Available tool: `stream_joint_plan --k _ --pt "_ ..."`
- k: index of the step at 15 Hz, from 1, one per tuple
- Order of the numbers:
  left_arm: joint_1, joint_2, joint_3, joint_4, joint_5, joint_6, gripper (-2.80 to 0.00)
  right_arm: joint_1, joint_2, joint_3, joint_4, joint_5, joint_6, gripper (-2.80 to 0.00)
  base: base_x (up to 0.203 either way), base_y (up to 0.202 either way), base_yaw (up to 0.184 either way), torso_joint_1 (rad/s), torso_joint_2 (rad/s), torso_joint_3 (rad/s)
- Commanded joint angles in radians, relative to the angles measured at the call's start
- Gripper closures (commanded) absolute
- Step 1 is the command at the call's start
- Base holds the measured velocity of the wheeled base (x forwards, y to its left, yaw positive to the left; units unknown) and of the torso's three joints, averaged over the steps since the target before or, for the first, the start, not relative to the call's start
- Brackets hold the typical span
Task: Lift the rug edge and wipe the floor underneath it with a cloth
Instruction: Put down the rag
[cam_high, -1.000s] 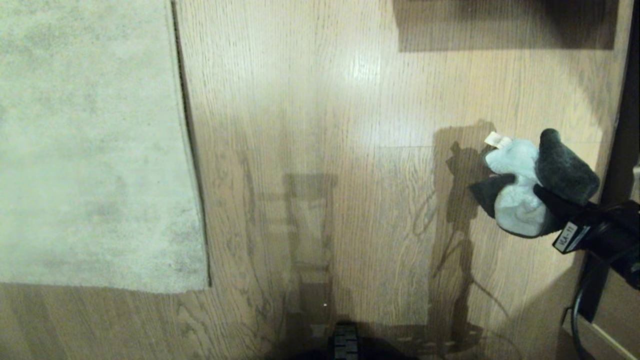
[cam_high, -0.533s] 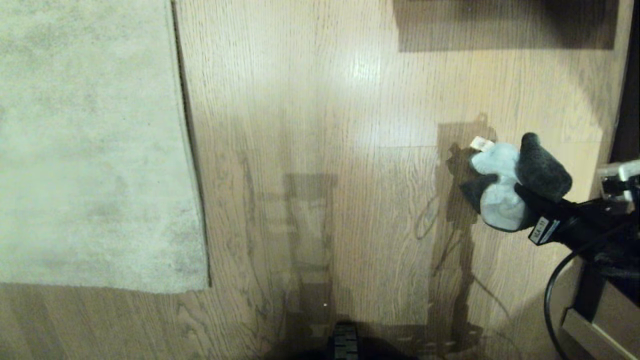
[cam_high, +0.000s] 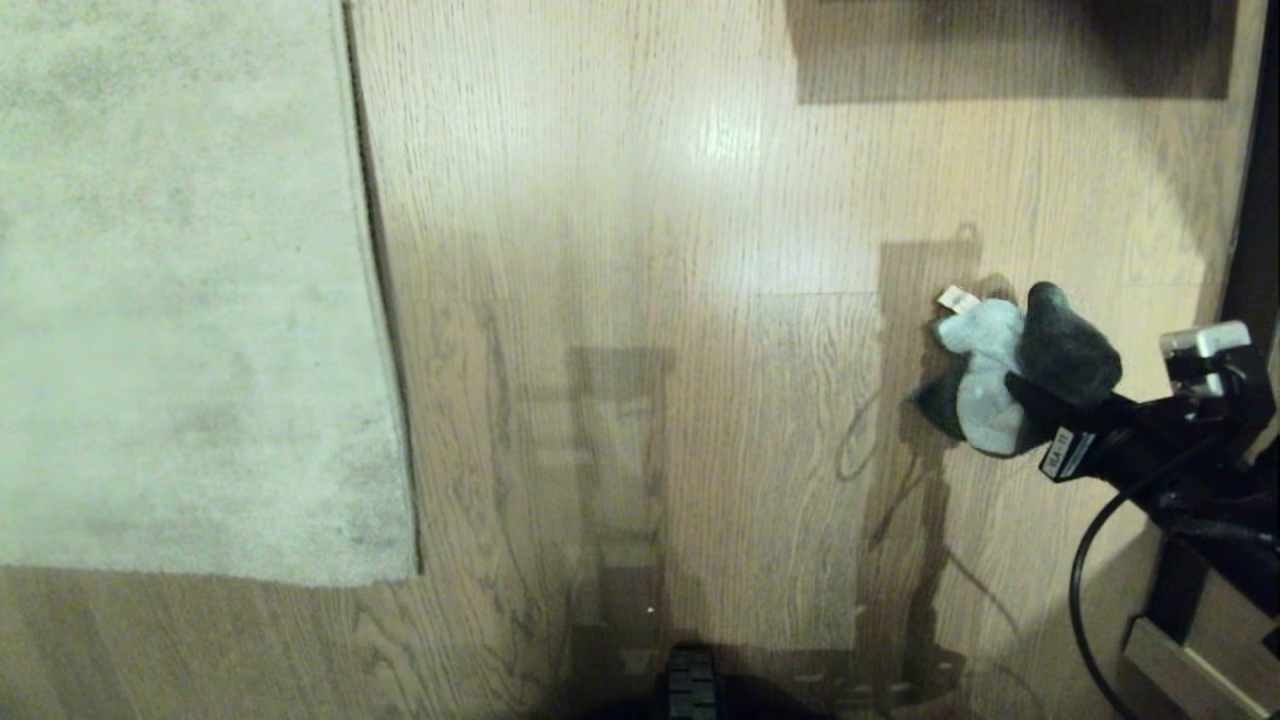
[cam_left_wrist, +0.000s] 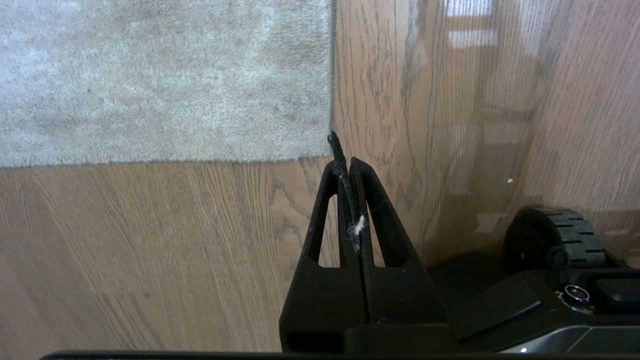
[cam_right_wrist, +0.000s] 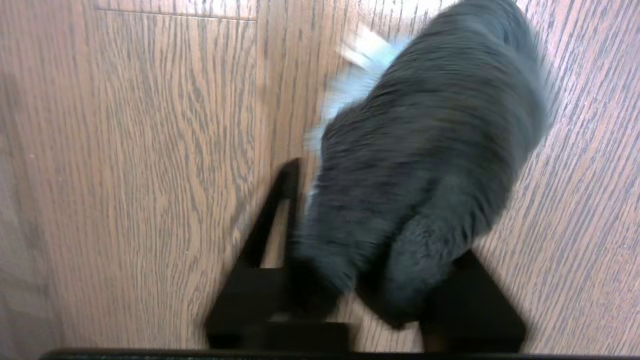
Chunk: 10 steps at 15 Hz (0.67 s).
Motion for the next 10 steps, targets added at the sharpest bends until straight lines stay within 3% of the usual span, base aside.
stream_joint_plan --k 1,7,10 --pt "0.001 0.0 0.0 0.001 -0.001 0.0 0.0 -0.006 0.005 -0.02 -0.048 0.001 -0.001 -2.8 0.0 0.0 0.0 0.0 0.0 0.0" --pt "0.001 0.0 0.0 0.001 -0.001 0.0 0.0 -0.014 -0.032 -0.03 -0.048 0.004 0.017 -2.8 0.0 0.0 0.0 0.0 0.0 0.0" --pt "0.0 0.0 0.0 0.001 -0.001 0.0 0.0 -0.014 -0.095 -0.019 -0.048 0.059 0.019 -2.8 0.0 0.0 0.0 0.0 0.0 0.0"
